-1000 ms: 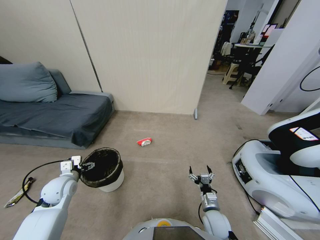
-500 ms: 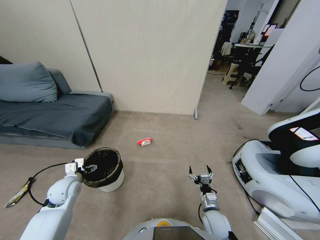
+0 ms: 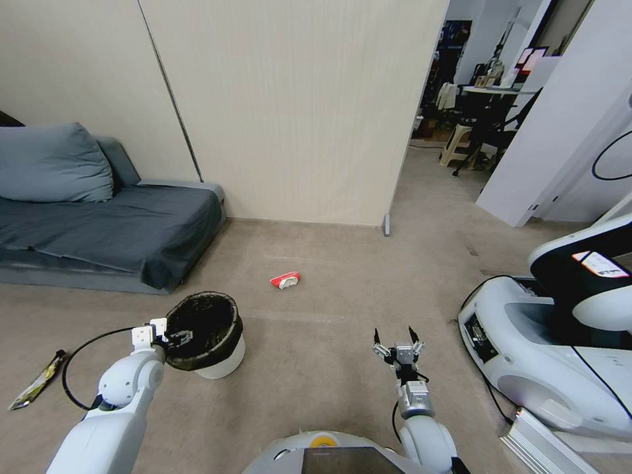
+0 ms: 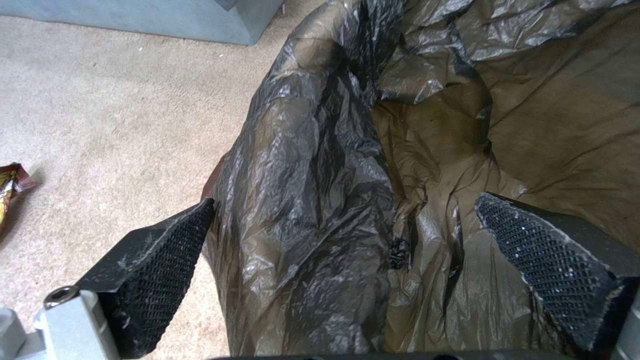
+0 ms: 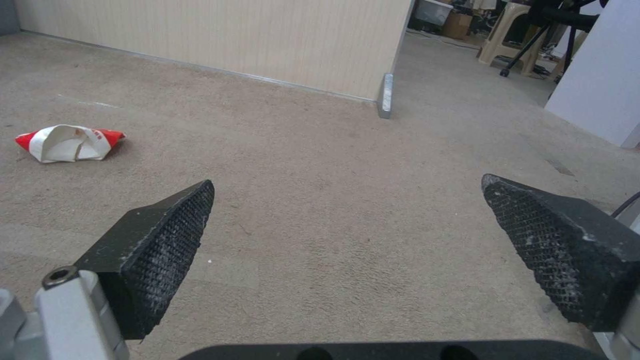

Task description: Pick up the trash bin, then pick up the garbage from the floor and place it into the trash bin.

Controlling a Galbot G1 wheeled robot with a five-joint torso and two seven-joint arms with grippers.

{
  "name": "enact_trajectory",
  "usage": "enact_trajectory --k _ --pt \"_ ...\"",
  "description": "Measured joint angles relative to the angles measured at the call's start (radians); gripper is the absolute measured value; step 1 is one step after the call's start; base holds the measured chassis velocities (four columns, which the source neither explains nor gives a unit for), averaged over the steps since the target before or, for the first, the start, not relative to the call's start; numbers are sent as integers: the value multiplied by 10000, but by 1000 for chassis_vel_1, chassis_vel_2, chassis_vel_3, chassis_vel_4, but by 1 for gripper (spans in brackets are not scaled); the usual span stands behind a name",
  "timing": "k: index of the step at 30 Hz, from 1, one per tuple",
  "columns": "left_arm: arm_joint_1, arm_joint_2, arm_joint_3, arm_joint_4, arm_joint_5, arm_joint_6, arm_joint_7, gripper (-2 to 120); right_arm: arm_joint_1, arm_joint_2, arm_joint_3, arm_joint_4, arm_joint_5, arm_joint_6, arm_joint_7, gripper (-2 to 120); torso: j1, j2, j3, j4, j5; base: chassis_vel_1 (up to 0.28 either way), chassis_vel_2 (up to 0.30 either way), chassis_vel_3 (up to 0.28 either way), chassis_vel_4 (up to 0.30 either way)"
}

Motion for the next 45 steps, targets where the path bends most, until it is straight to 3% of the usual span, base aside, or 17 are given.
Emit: enact_trajectory --k 40,45 --pt "-295 -194 -2 854 -1226 -1 -618 100 -128 18 -5 63 -141 -1 2 100 0 0 0 0 1 0 0 0 0" --pt "-275 -204 -3 768 -1070 -1 -574 82 -109 21 4 52 -141 0 27 100 0 0 0 0 -1 0 0 0 0"
